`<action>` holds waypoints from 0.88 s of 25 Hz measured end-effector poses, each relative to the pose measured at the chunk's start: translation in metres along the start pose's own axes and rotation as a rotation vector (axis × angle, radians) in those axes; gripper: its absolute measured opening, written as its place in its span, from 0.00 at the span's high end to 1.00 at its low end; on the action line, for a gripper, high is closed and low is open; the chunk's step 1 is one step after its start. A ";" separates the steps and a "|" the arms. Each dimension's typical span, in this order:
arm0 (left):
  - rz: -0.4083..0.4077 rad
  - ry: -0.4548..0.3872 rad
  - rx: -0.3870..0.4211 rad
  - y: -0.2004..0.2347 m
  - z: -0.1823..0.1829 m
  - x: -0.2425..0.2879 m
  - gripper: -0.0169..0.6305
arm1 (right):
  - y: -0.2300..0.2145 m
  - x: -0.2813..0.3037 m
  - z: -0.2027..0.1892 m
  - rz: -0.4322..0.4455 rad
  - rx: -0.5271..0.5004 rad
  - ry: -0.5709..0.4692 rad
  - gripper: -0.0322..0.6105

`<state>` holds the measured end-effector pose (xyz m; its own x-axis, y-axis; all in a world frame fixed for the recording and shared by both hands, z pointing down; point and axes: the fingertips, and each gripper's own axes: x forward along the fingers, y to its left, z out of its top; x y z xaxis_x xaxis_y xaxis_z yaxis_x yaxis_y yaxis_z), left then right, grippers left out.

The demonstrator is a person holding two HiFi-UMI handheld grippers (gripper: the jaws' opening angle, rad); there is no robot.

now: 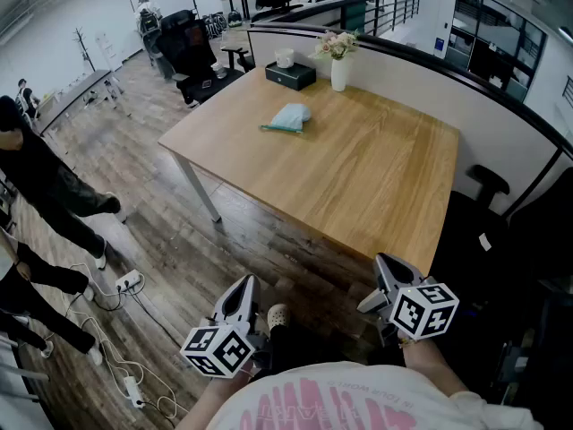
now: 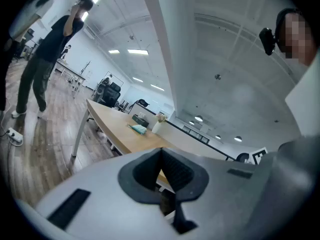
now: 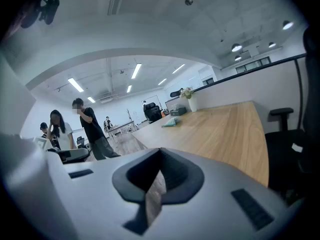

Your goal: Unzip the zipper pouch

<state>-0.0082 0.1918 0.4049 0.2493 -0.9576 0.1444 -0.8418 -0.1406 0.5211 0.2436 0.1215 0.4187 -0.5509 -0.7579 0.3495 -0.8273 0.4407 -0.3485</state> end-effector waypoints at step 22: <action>-0.076 0.009 -0.001 0.091 0.103 0.145 0.97 | 0.001 0.165 0.077 -0.058 0.052 -0.030 0.96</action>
<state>-0.0983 0.0142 0.3864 0.3169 -0.9418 0.1119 -0.8200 -0.2127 0.5314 0.1602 -0.0398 0.4088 -0.4979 -0.7958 0.3446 -0.8506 0.3707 -0.3730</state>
